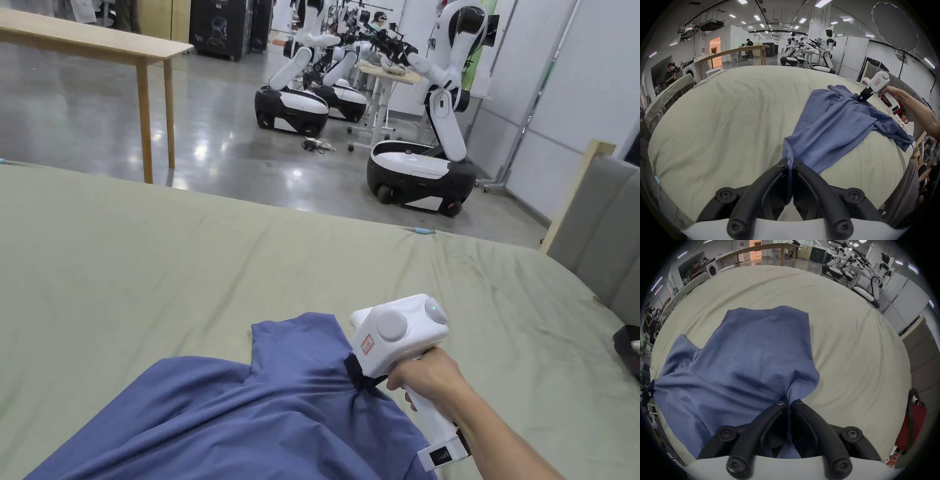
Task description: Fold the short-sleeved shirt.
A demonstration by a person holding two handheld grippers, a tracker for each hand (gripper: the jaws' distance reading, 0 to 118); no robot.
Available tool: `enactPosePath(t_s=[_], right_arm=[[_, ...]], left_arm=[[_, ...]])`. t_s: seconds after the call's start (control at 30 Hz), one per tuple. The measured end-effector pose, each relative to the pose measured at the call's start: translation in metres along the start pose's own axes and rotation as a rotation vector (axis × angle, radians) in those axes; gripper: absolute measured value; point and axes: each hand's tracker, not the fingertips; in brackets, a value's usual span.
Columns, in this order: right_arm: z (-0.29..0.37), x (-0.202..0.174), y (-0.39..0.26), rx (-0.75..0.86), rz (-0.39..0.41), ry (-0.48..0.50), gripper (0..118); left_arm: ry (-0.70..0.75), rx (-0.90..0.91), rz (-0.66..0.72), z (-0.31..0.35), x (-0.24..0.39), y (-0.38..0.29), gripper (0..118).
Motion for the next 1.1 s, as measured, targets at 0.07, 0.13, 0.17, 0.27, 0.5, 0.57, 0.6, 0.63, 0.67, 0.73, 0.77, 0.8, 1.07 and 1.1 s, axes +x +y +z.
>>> enactPosePath(t_s=[0.07, 0.13, 0.17, 0.27, 0.5, 0.57, 0.6, 0.63, 0.67, 0.73, 0.77, 0.8, 1.07, 1.1], right_arm=[[0.008, 0.003, -0.005, 0.065, -0.04, 0.008, 4], [0.023, 0.005, -0.014, 0.14, -0.073, 0.041, 4], [0.034, 0.005, -0.02, 0.179, -0.09, 0.07, 4], [0.079, 0.003, -0.048, 0.349, -0.125, 0.12, 4], [0.184, -0.013, -0.133, 0.614, -0.148, 0.12, 4], [0.213, -0.019, -0.16, 0.685, -0.158, 0.109, 4], [0.223, -0.021, -0.167, 0.715, -0.166, 0.11, 4], [0.234, -0.021, -0.175, 0.738, -0.173, 0.108, 4], [0.244, -0.021, -0.178, 0.759, -0.17, 0.088, 4], [0.259, -0.018, -0.175, 0.796, -0.142, 0.044, 4], [0.268, -0.015, -0.171, 0.808, -0.144, 0.011, 4], [0.277, -0.012, -0.167, 0.815, -0.146, 0.007, 4], [0.386, 0.016, -0.121, 0.98, -0.063, -0.163, 4], [0.398, 0.021, -0.114, 1.008, -0.072, -0.179, 4]], left_arm=[[0.001, 0.0, 0.0, 0.0, -0.001, 0.0, 2], [0.0, 0.005, 0.0, 0.0, -0.001, 0.0, 2], [-0.003, 0.008, 0.003, 0.001, -0.001, 0.0, 2], [-0.013, 0.017, 0.01, 0.001, -0.001, 0.002, 2], [-0.063, 0.111, 0.054, 0.008, 0.007, 0.019, 2], [-0.088, 0.137, 0.058, 0.012, 0.012, 0.03, 2], [-0.1, 0.154, 0.068, 0.014, 0.014, 0.035, 2], [-0.119, 0.178, 0.097, 0.015, 0.016, 0.045, 2], [-0.133, 0.194, 0.114, 0.015, 0.019, 0.056, 2], [-0.164, 0.246, 0.108, 0.018, 0.024, 0.083, 2], [-0.177, 0.274, 0.109, 0.021, 0.027, 0.101, 2], [-0.205, 0.289, 0.118, 0.024, 0.03, 0.116, 2], [-0.253, 0.526, 0.026, 0.083, 0.069, 0.267, 2], [-0.232, 0.546, 0.0, 0.09, 0.076, 0.284, 2]])
